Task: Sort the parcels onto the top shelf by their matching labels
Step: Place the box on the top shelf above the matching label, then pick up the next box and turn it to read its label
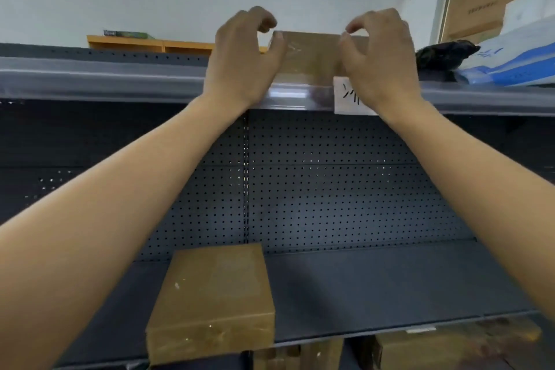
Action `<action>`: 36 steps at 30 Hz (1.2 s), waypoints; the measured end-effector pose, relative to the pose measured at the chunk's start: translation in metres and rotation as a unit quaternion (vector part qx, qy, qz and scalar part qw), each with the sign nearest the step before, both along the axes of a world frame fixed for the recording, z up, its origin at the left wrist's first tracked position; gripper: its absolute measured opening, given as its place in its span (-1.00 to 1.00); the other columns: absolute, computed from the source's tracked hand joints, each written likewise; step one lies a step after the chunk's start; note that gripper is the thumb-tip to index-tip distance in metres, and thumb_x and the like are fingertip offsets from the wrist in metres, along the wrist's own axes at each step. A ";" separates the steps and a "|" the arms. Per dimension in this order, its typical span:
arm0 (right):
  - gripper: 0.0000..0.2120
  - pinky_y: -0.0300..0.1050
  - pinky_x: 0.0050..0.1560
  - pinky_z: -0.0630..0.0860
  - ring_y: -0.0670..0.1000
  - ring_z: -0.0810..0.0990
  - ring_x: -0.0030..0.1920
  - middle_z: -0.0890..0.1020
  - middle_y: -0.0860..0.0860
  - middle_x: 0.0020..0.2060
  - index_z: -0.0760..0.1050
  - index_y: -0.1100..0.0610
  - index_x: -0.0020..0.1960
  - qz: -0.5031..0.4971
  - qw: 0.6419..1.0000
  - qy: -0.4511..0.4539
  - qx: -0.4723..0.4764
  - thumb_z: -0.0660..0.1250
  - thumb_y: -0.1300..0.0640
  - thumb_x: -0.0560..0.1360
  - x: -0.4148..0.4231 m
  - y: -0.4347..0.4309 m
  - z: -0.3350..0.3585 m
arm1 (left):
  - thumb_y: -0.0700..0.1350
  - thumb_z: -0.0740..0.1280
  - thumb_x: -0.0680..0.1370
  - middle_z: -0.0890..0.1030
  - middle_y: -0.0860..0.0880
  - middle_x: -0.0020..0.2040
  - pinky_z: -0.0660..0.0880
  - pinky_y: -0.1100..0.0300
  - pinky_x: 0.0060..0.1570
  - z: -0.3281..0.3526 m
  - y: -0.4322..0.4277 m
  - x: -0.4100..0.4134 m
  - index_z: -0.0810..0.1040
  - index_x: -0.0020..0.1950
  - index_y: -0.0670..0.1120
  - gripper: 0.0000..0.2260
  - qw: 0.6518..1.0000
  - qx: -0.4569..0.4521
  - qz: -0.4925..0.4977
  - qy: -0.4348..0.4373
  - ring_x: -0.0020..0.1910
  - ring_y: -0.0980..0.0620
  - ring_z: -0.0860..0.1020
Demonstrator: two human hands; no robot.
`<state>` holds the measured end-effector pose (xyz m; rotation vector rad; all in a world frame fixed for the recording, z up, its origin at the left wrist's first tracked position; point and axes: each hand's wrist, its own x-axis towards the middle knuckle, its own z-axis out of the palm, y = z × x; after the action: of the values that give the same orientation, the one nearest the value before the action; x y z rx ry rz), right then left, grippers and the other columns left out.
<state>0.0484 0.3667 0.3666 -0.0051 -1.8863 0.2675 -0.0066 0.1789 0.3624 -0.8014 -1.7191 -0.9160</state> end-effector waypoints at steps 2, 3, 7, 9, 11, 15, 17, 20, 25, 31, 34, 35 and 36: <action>-0.67 -0.09 0.24 0.39 0.06 0.51 0.24 0.59 0.09 0.22 0.58 0.14 0.20 0.039 0.999 -0.019 0.017 0.18 -0.03 0.61 0.008 -0.021 -0.027 | -0.08 0.23 0.58 0.62 -0.06 0.13 0.28 0.55 0.06 -0.030 -0.020 0.009 0.56 0.20 -0.18 -0.72 0.999 -0.018 -0.019 0.031 0.08 0.13 0.49; -0.69 -0.13 0.19 0.38 0.05 0.52 0.20 0.61 0.08 0.16 0.59 0.15 0.16 0.058 0.998 -0.026 0.025 0.20 -0.01 0.60 0.012 -0.030 -0.043 | -0.11 0.24 0.57 0.63 -0.08 0.10 0.35 0.46 0.11 -0.047 -0.031 0.013 0.57 0.17 -0.20 -0.74 0.998 -0.028 -0.026 0.048 0.07 0.09 0.52; -0.75 -0.05 0.12 0.41 0.10 0.56 0.10 0.65 0.10 0.05 0.62 0.19 0.08 0.116 0.991 -0.052 0.038 0.24 0.08 0.57 0.014 -0.059 -0.128 | -0.20 0.27 0.56 0.64 -0.15 0.06 0.48 0.12 0.15 -0.133 -0.071 0.015 0.58 0.13 -0.24 -0.79 0.995 -0.085 -0.021 0.040 0.10 -0.08 0.57; -0.75 0.02 0.15 0.43 0.12 0.57 0.11 0.65 0.10 0.06 0.63 0.19 0.09 0.125 0.988 -0.091 0.026 0.25 0.09 0.56 0.010 -0.070 -0.176 | -0.17 0.25 0.57 0.62 -0.13 0.13 0.49 0.09 0.16 -0.185 -0.089 0.012 0.57 0.19 -0.21 -0.76 0.992 -0.114 -0.010 -0.047 0.16 -0.08 0.55; -0.74 0.05 0.23 0.43 0.12 0.56 0.18 0.64 0.08 0.13 0.62 0.17 0.16 0.123 0.977 -0.171 -0.020 0.26 0.09 0.58 0.003 -0.077 -0.224 | -0.10 0.23 0.59 0.59 -0.08 0.21 0.52 0.00 0.15 -0.240 -0.106 0.006 0.55 0.26 -0.14 -0.72 0.979 -0.126 0.021 -0.157 0.21 -0.05 0.54; -0.63 0.05 0.32 0.44 0.16 0.47 0.37 0.53 0.11 0.36 0.50 0.14 0.41 0.118 0.915 -0.351 -0.160 0.27 0.07 0.63 -0.010 -0.089 -0.316 | 0.04 0.24 0.61 0.42 -0.10 0.44 0.36 -0.10 0.36 -0.335 -0.134 0.000 0.38 0.45 -0.07 -0.57 0.909 -0.136 0.093 -0.382 0.43 -0.10 0.35; -0.52 0.07 0.36 0.39 0.22 0.38 0.46 0.43 0.17 0.46 0.37 0.16 0.52 0.110 0.871 -0.417 -0.237 0.26 0.04 0.64 -0.017 -0.095 -0.351 | 0.17 0.21 0.59 0.24 -0.13 0.56 0.11 -0.13 0.50 -0.368 -0.142 -0.001 0.25 0.54 -0.05 -0.43 0.874 -0.171 0.102 -0.444 0.55 -0.16 0.13; -0.48 0.08 0.35 0.39 0.29 0.38 0.46 0.45 0.25 0.41 0.31 0.23 0.54 0.097 0.814 -0.477 -0.317 0.26 0.05 0.64 -0.028 -0.102 -0.385 | 0.43 0.04 0.49 0.08 -0.13 0.62 -0.13 -0.16 0.52 -0.395 -0.148 -0.006 0.12 0.59 -0.02 -0.20 0.834 -0.267 0.136 -0.463 0.60 -0.20 -0.09; -0.58 -0.12 0.02 0.40 0.17 0.56 0.18 0.54 0.06 0.07 0.36 0.21 0.46 0.120 0.774 -0.458 -0.420 0.22 0.05 0.67 -0.034 -0.112 -0.401 | 0.38 0.11 0.50 0.08 -0.10 0.61 0.30 -0.14 0.39 -0.406 -0.142 -0.008 0.22 0.55 -0.03 -0.26 0.837 -0.215 0.130 -0.485 0.55 -0.21 0.02; -0.49 -0.14 0.20 0.40 0.10 0.53 0.30 0.59 0.04 0.24 0.35 0.17 0.52 0.151 0.734 -0.414 -0.516 0.28 -0.01 0.64 -0.030 -0.115 -0.402 | 0.25 0.29 0.52 0.10 -0.06 0.61 0.25 -0.08 0.43 -0.418 -0.141 -0.008 0.28 0.53 -0.02 -0.35 0.859 -0.123 0.094 -0.488 0.54 -0.19 0.08; -0.47 -0.10 0.19 0.37 0.17 0.51 0.36 0.56 0.01 0.15 0.35 0.10 0.54 0.144 0.723 -0.404 -0.542 0.29 -0.07 0.63 -0.027 -0.117 -0.402 | 0.27 0.31 0.49 0.10 -0.09 0.60 0.29 -0.09 0.41 -0.419 -0.143 -0.009 0.26 0.54 -0.04 -0.29 0.860 -0.154 0.102 -0.476 0.52 -0.22 0.10; -0.46 -0.06 0.24 0.39 0.17 0.51 0.36 0.57 0.02 0.17 0.35 0.09 0.54 0.143 0.721 -0.399 -0.548 0.29 -0.08 0.62 -0.027 -0.118 -0.402 | 0.29 0.31 0.47 0.11 -0.10 0.60 0.32 -0.10 0.38 -0.419 -0.143 -0.008 0.26 0.54 -0.05 -0.26 0.859 -0.165 0.106 -0.473 0.52 -0.23 0.11; -0.46 -0.03 0.28 0.41 0.17 0.52 0.35 0.58 0.02 0.18 0.36 0.08 0.54 0.143 0.718 -0.395 -0.555 0.29 -0.09 0.62 -0.027 -0.119 -0.402 | 0.33 0.30 0.44 0.14 -0.11 0.59 0.38 -0.12 0.34 -0.420 -0.144 -0.008 0.29 0.53 -0.06 -0.23 0.862 -0.176 0.114 -0.462 0.51 -0.24 0.15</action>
<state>0.0218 0.2473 -0.0355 -0.7565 -2.2289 1.8317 -0.0148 0.0350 -0.0576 -0.3483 -2.8178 -0.8877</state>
